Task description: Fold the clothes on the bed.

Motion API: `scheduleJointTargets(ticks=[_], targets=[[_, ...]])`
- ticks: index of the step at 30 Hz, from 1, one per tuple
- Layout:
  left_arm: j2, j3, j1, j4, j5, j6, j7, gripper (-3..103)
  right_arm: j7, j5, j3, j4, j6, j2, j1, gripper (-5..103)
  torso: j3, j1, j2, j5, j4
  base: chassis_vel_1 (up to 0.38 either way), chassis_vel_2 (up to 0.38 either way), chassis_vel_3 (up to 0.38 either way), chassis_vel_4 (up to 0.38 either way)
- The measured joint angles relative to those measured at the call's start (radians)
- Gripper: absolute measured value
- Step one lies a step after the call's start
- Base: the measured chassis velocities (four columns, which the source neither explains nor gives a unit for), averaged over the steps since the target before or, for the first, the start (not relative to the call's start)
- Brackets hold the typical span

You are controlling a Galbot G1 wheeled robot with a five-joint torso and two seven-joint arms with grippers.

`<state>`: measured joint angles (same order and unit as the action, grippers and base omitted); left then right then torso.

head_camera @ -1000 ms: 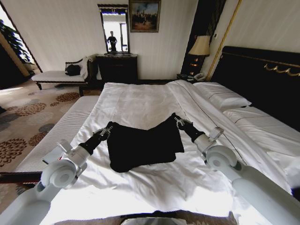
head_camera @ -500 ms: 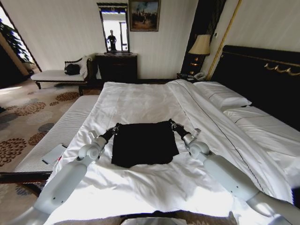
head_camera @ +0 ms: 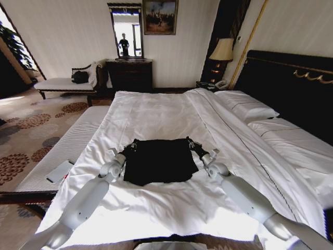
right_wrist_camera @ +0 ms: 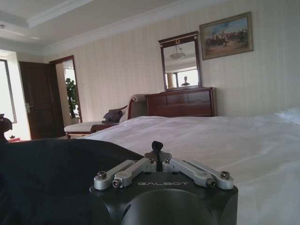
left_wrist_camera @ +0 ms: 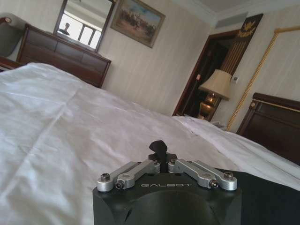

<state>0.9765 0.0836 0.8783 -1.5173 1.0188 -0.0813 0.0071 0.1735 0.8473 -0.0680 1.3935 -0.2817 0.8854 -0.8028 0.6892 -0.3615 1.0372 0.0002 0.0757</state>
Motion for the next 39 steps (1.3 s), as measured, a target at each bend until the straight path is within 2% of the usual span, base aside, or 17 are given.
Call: scheduleJointTargets(ticks=[1,4,5,6,10,12,13,14,16,24,32,39], targets=[[-0.007,0.015,0.057,-0.01,-0.015,-0.067,0.0,3,0.03,-0.087,0.012,0.0,-0.05,0.006,-0.047,1,0.0,0.0,0.0,-0.0004,0.0002,0.0,0.0,0.0,0.0],[-0.004,0.028,0.126,-0.014,-0.053,-0.164,0.0,3,0.045,-0.184,0.03,-0.006,-0.11,0.023,-0.104,1,0.0,0.0,0.0,0.0,-0.0004,0.0,0.0,0.0,0.0],[-0.004,0.028,0.126,-0.014,-0.053,-0.164,0.0,3,0.045,-0.184,0.03,-0.006,-0.11,0.023,-0.104,1,0.0,0.0,0.0,0.0,-0.0004,0.0,0.0,0.0,0.0],[0.0,0.037,0.162,-0.015,-0.077,-0.197,0.001,3,0.045,-0.209,0.043,-0.007,-0.127,0.032,-0.129,1,0.0,0.0,0.0,-0.0004,0.0002,0.0,0.0,0.0,0.0],[0.003,0.051,0.209,-0.02,-0.105,-0.226,0.002,3,0.043,-0.245,0.062,-0.011,-0.156,0.038,-0.16,1,0.0,0.0,0.0,-0.0001,-0.0003,0.0,0.0,0.0,0.0],[0.009,0.064,0.239,-0.014,-0.139,-0.272,0.003,3,0.042,-0.273,0.081,-0.002,-0.17,0.036,-0.195,1,0.0,0.0,0.0,-0.0001,0.0003,0.0,0.0,0.0,0.0],[0.009,0.064,0.239,-0.014,-0.139,-0.272,0.003,3,0.042,-0.273,0.081,-0.002,-0.17,0.036,-0.195,1,0.0,0.0,0.0,-0.0001,0.0003,0.0,0.0,0.0,0.0],[0.016,0.071,0.257,-0.007,-0.163,-0.306,0.003,3,0.041,-0.282,0.095,0.009,-0.173,0.036,-0.217,1,0.0,0.0,0.0,-0.0002,0.0002,0.0,0.0,0.0,0.0],[0.026,0.086,0.292,-0.003,-0.2,-0.336,0.003,3,0.041,-0.294,0.113,0.023,-0.179,0.036,-0.254,1,0.0,0.0,0.0,-0.0004,0.0,0.0,0.0,0.0,0.0],[0.014,0.111,0.395,-0.042,-0.283,-0.375,0.002,3,0.045,-0.322,0.188,0.066,-0.199,0.033,-0.367,1,0.0,0.0,0.0,-0.0001,-0.0001,0.0,0.0,0.0,0.0],[-0.021,0.112,0.486,-0.126,-0.36,-0.383,0.0,3,0.051,-0.333,0.251,0.128,-0.207,0.028,-0.473,1,0.0,0.0,0.0,-0.0002,0.0,0.0,0.0,0.0,0.0],[-0.044,0.145,0.544,-0.15,-0.411,-0.394,0.0,3,0.058,-0.359,0.278,0.16,-0.217,0.033,-0.543,1,0.0,0.0,0.0,-0.0001,0.0,0.0,0.0,0.0,0.0]])
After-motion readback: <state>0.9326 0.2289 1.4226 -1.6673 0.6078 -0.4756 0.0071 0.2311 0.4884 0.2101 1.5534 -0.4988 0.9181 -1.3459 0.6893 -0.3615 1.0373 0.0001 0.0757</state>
